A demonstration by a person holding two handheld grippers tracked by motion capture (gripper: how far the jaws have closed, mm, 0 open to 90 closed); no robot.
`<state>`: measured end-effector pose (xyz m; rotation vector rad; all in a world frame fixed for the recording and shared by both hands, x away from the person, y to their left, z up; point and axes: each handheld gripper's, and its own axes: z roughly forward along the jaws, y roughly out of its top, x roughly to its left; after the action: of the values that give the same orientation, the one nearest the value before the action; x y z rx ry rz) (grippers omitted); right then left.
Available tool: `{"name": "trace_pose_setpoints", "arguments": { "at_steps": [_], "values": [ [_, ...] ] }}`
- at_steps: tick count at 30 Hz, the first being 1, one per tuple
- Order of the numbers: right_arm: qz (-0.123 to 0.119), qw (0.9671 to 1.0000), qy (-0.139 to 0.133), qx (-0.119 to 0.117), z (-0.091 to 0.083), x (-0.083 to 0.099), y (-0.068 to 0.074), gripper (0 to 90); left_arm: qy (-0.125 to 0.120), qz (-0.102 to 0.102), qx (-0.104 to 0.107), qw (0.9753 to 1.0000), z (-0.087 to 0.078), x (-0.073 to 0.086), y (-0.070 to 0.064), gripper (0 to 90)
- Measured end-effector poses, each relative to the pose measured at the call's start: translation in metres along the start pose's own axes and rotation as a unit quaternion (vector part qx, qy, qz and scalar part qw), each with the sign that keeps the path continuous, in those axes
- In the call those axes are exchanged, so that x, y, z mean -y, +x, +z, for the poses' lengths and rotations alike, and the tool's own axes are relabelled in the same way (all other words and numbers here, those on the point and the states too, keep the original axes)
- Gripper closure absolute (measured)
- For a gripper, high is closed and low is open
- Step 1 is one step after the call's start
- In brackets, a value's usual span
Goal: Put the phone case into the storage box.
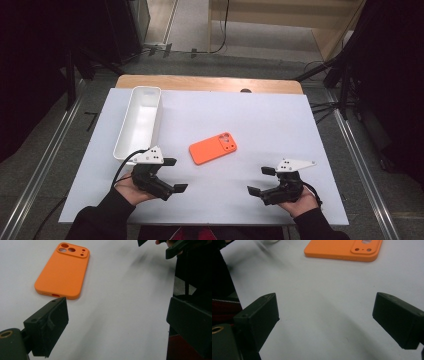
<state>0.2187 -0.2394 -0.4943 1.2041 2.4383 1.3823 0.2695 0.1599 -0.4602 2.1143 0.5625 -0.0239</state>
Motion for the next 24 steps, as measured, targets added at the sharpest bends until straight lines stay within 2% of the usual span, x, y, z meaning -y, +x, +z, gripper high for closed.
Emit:
{"name": "trace_pose_setpoints", "arguments": {
  "at_steps": [24],
  "values": [
    [-0.001, 1.0000, 0.003, -0.003, 0.001, 0.000, 0.000, 5.7, 0.004, -0.005, -0.008, 0.9999, 0.025, -0.021, 0.011, 5.8]
  ]
}}
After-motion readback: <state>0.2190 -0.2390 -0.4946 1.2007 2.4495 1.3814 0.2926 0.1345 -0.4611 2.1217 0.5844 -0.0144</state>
